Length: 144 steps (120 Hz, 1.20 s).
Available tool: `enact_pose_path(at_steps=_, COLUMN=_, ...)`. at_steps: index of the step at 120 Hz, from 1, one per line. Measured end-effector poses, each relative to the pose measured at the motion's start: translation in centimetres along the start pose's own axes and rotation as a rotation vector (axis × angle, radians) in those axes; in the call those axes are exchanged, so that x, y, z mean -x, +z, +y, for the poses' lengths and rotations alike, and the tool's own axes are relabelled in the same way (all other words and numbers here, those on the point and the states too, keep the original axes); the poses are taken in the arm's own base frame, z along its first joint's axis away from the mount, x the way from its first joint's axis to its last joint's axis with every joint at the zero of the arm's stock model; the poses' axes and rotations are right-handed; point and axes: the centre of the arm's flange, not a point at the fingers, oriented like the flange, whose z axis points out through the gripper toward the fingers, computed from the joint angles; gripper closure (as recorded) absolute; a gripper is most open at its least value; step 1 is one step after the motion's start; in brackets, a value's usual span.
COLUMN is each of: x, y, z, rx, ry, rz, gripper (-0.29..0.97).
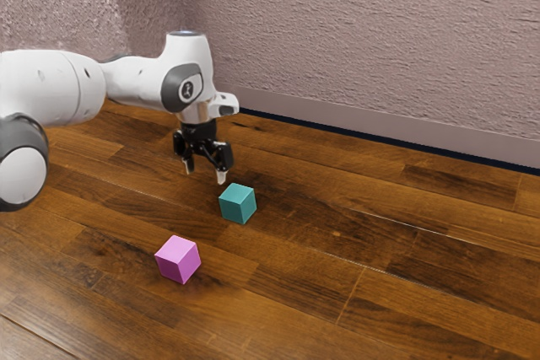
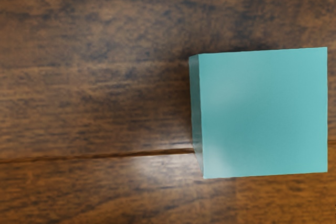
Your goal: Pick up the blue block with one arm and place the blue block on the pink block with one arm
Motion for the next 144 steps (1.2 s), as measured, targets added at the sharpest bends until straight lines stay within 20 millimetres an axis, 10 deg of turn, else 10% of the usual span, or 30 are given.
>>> enact_pose_path(at_steps=106, x=-4.1, y=8.0, z=3.7, rx=0.048, ry=-0.109, rz=-0.02, gripper=0.0)
enact_pose_path(at_steps=144, x=-4.6, y=8.7, z=4.0, rx=0.05, ry=-0.13, rz=-0.013, gripper=0.27)
